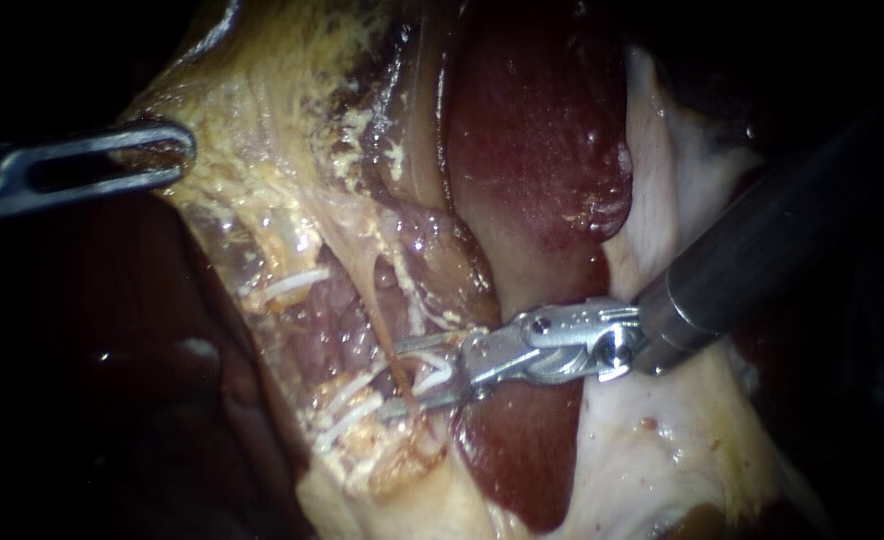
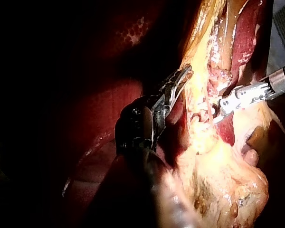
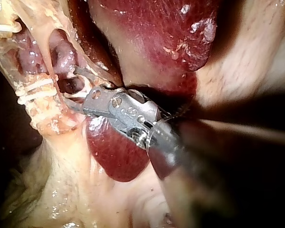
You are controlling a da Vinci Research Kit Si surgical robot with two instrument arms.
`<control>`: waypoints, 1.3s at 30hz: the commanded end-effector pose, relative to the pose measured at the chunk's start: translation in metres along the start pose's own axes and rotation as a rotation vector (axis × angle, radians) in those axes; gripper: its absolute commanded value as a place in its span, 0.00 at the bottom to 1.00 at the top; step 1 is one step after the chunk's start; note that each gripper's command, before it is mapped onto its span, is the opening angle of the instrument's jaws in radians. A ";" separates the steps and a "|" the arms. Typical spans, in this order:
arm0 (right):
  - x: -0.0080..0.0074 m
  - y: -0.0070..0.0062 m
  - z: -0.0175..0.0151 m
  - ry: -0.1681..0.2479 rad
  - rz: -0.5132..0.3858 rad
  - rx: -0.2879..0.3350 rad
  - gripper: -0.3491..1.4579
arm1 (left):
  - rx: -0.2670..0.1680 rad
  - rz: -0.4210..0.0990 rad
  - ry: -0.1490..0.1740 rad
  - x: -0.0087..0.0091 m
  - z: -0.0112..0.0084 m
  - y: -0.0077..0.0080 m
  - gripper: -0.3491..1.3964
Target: Clipping first clip right tube
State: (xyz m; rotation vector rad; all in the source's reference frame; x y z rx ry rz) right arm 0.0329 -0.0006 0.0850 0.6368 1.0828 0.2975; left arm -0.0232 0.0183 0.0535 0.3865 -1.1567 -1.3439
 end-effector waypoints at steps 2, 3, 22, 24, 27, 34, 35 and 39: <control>0.0003 -0.0001 -0.0002 0.001 0.001 0.001 0.40 | 0.000 0.000 0.000 0.0000 0.0000 0.0000 0.00; 0.0004 -0.0001 -0.0003 0.004 0.002 0.001 0.40 | 0.000 0.000 0.000 0.0000 0.0000 0.0000 0.00; 0.0059 -0.0005 -0.0103 0.076 -0.003 -0.001 0.45 | 0.002 0.000 -0.002 -0.0001 -0.0002 0.0001 0.00; 0.0065 -0.0008 -0.0108 0.086 -0.005 0.002 0.45 | 0.002 0.000 -0.002 -0.0001 -0.0002 0.0001 0.00; 0.0071 -0.0012 -0.0109 0.104 -0.003 0.006 0.45 | 0.002 0.000 -0.002 -0.0001 -0.0002 0.0001 0.00; 0.0066 -0.0014 -0.0094 0.108 -0.010 0.010 0.45 | 0.002 0.000 -0.002 -0.0001 -0.0001 0.0001 0.00; 0.0064 -0.0014 -0.0091 0.108 -0.012 0.013 0.45 | 0.002 0.000 -0.002 -0.0001 -0.0001 0.0001 0.00; 0.0055 -0.0014 -0.0075 0.106 -0.021 0.020 0.45 | 0.002 0.000 -0.002 0.0000 -0.0001 0.0000 0.00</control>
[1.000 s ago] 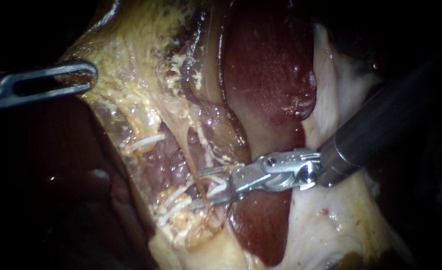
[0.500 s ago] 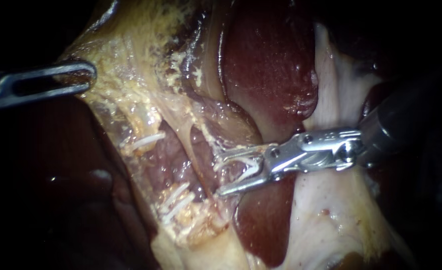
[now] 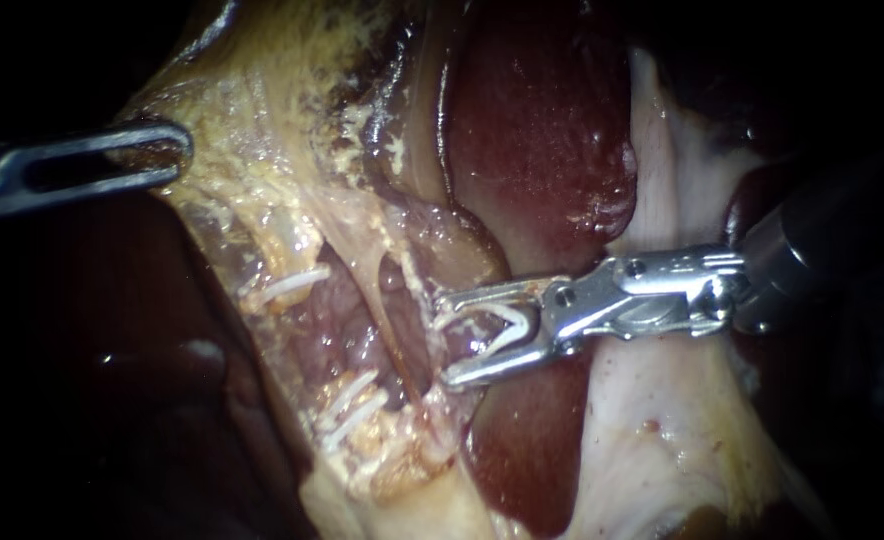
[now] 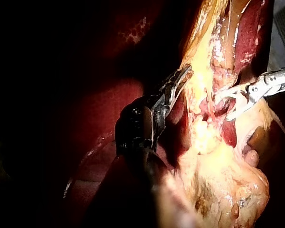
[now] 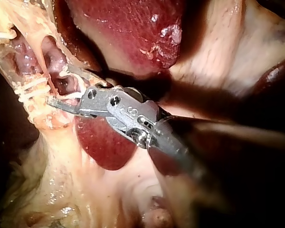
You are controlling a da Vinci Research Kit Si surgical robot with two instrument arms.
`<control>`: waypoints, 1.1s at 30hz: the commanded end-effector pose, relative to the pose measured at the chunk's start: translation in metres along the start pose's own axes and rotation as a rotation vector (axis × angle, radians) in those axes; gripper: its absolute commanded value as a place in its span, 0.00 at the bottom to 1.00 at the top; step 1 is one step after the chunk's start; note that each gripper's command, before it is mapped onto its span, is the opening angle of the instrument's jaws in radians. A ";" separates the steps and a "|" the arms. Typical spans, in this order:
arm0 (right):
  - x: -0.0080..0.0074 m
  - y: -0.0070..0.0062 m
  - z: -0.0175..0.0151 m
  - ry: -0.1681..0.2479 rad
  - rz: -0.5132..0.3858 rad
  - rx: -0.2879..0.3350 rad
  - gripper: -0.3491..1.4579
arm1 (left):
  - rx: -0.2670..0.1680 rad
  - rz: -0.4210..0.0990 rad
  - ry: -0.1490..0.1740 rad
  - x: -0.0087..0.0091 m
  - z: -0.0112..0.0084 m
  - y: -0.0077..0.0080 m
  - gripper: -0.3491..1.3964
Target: Clipping first clip right tube
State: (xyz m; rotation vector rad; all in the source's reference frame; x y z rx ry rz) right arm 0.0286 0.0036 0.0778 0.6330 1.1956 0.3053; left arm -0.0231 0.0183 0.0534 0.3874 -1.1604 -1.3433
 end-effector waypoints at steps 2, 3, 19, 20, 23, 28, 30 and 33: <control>-0.0007 0.0000 0.0010 -0.003 -0.005 0.005 0.45 | -0.001 0.000 0.000 0.0000 0.0000 0.0000 0.00; -0.0010 0.0001 0.0014 -0.003 -0.014 0.007 0.45 | -0.001 0.000 0.000 0.0000 0.0000 0.0000 0.00; -0.0018 -0.0008 0.0039 0.084 0.071 0.134 0.44 | -0.002 0.000 -0.001 0.0001 0.0000 -0.0001 0.00; -0.0016 -0.0009 0.0039 0.095 0.075 0.144 0.44 | -0.002 0.000 -0.001 0.0001 0.0000 -0.0001 0.00; -0.0013 -0.0010 0.0038 0.119 0.095 0.163 0.44 | -0.002 0.000 -0.001 0.0001 0.0000 -0.0001 0.00; -0.0013 -0.0012 0.0037 0.135 0.123 0.196 0.44 | -0.002 0.000 -0.001 0.0001 0.0000 -0.0002 0.00; -0.0013 -0.0013 0.0039 0.137 0.130 0.213 0.43 | -0.002 0.000 -0.001 0.0001 0.0000 -0.0002 0.00; -0.0014 -0.0017 0.0046 0.142 0.141 0.227 0.43 | -0.002 0.000 -0.001 0.0001 0.0000 -0.0002 0.00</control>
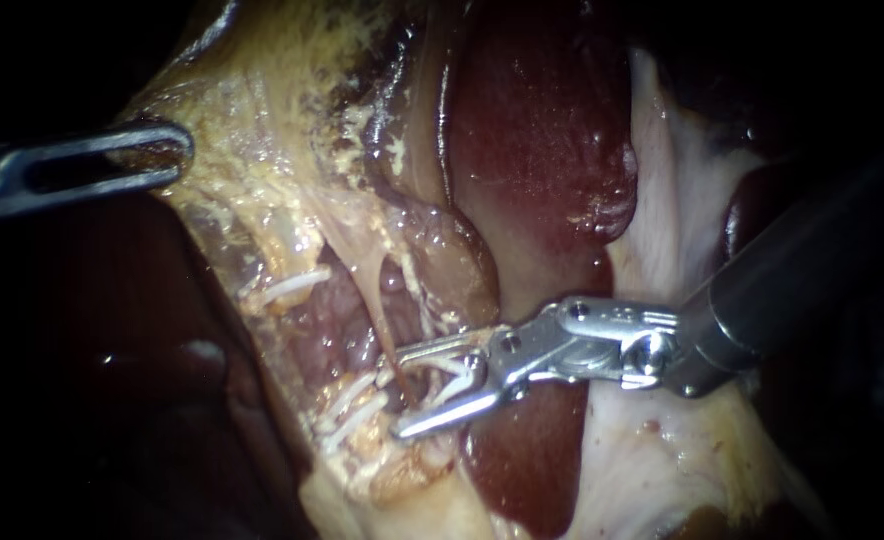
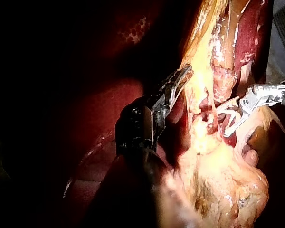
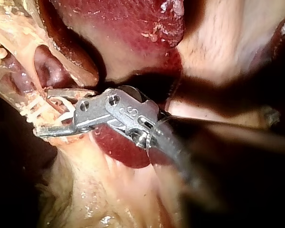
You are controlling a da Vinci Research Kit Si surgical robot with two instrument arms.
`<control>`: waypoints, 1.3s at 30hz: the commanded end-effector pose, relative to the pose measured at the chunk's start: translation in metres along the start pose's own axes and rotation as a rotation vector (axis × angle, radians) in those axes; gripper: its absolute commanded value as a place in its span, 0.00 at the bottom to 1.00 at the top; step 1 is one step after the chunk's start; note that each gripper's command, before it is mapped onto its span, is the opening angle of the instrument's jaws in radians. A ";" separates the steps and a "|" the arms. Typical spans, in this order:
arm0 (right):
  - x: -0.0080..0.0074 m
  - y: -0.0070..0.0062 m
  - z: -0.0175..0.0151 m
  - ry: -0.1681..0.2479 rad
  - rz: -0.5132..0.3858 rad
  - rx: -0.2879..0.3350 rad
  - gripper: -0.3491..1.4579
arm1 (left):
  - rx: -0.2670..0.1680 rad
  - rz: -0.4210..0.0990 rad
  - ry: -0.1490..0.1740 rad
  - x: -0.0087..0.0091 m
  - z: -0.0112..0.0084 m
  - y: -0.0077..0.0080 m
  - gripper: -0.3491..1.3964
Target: Clipping first clip right tube
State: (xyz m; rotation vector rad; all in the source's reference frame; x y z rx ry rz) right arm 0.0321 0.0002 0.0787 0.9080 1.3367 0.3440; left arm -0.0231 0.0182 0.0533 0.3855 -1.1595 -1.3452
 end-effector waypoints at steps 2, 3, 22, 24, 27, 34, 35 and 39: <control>-0.0004 0.0000 0.0006 -0.007 0.005 0.010 0.43 | 0.000 0.000 0.000 0.0000 0.0001 0.0000 0.00; -0.0006 -0.0001 0.0010 -0.009 0.008 0.016 0.43 | 0.000 0.000 0.000 0.0000 0.0001 0.0000 0.00; -0.0020 0.0004 0.0033 0.012 0.089 0.047 0.37 | -0.001 0.000 -0.001 0.0001 0.0002 -0.0001 0.00; -0.0021 0.0005 0.0032 0.016 0.089 0.035 0.23 | -0.001 0.000 -0.001 0.0001 0.0002 -0.0001 0.00; -0.0023 0.0010 0.0024 0.020 0.090 0.007 0.00 | -0.001 0.000 -0.001 0.0001 0.0002 -0.0001 0.00; -0.0023 0.0016 0.0017 0.001 0.093 -0.007 0.00 | -0.001 0.000 -0.001 0.0001 0.0001 -0.0001 0.00; -0.0023 0.0015 0.0017 0.001 0.093 -0.007 0.00 | -0.001 0.000 -0.001 0.0001 0.0001 -0.0001 0.00; -0.0023 0.0013 0.0018 0.000 0.092 -0.006 0.00 | -0.001 0.000 -0.001 0.0001 0.0001 -0.0001 0.00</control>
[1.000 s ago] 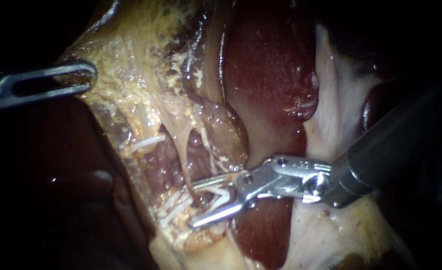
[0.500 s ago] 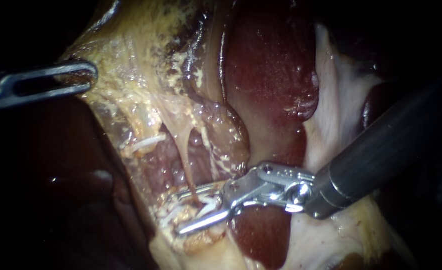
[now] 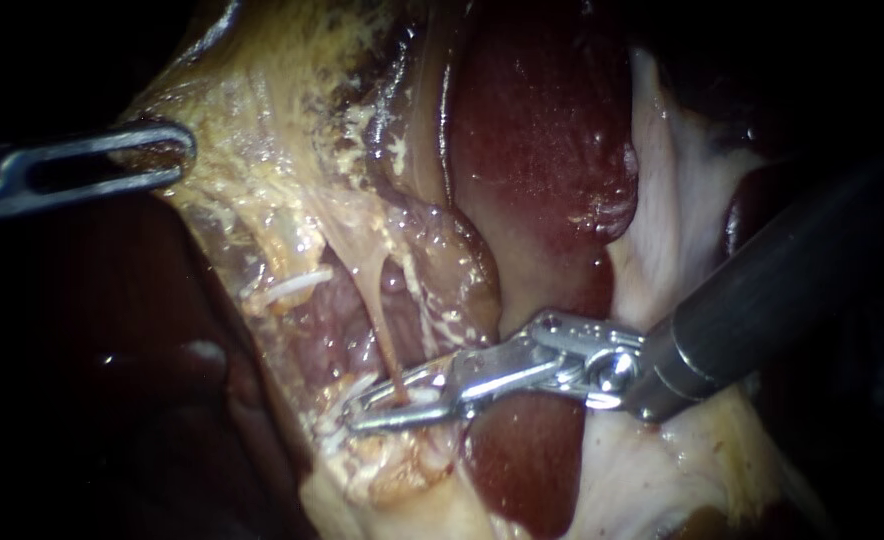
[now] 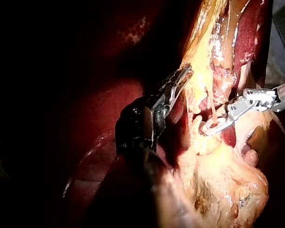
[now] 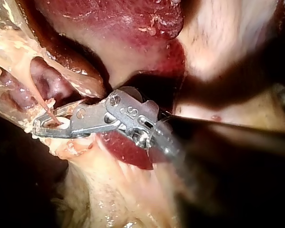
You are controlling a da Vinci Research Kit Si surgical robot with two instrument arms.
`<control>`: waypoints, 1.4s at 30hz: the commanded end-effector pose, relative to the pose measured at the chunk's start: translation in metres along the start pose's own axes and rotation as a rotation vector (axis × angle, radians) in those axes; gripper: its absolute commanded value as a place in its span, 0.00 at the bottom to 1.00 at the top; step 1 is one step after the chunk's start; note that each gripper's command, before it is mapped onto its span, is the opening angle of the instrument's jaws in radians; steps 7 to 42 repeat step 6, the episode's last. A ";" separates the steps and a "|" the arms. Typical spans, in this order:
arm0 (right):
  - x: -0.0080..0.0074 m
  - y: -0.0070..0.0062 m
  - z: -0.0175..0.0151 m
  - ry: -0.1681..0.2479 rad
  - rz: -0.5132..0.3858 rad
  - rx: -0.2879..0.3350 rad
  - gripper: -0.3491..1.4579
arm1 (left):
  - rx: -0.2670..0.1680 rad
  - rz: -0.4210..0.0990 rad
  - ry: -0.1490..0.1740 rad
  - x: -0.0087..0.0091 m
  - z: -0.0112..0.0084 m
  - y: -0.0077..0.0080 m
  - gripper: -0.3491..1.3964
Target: Clipping first clip right tube
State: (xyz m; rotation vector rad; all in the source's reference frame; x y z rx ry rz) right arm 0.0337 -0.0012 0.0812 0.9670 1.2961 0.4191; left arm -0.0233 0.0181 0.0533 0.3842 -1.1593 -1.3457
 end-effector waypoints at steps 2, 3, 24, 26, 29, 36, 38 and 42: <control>0.0000 0.0000 0.0000 0.000 0.000 0.000 0.00 | 0.000 0.000 0.000 0.0000 0.0000 0.0000 0.00; 0.0000 0.0000 0.0000 0.000 0.000 0.000 0.00 | 0.000 0.000 0.000 0.0000 0.0000 0.0000 0.00; 0.0000 0.0000 0.0000 0.000 0.000 0.000 0.00 | 0.000 0.000 0.000 0.0000 0.0000 0.0000 0.00; 0.0000 0.0000 0.0000 0.000 0.000 0.000 0.00 | 0.000 0.000 0.000 0.0000 0.0000 0.0000 0.00; 0.0000 0.0000 0.0000 0.000 0.000 0.000 0.00 | 0.000 0.000 0.000 0.0000 0.0000 0.0000 0.00; 0.0000 0.0000 0.0000 0.000 0.000 0.000 0.00 | 0.000 0.000 0.000 0.0000 0.0000 0.0000 0.00; 0.0000 0.0000 0.0000 0.000 0.000 0.000 0.00 | 0.000 0.000 0.000 0.0000 0.0000 0.0000 0.00; 0.0000 0.0000 0.0000 0.000 0.000 0.000 0.00 | 0.000 0.000 0.000 0.0000 0.0000 0.0000 0.00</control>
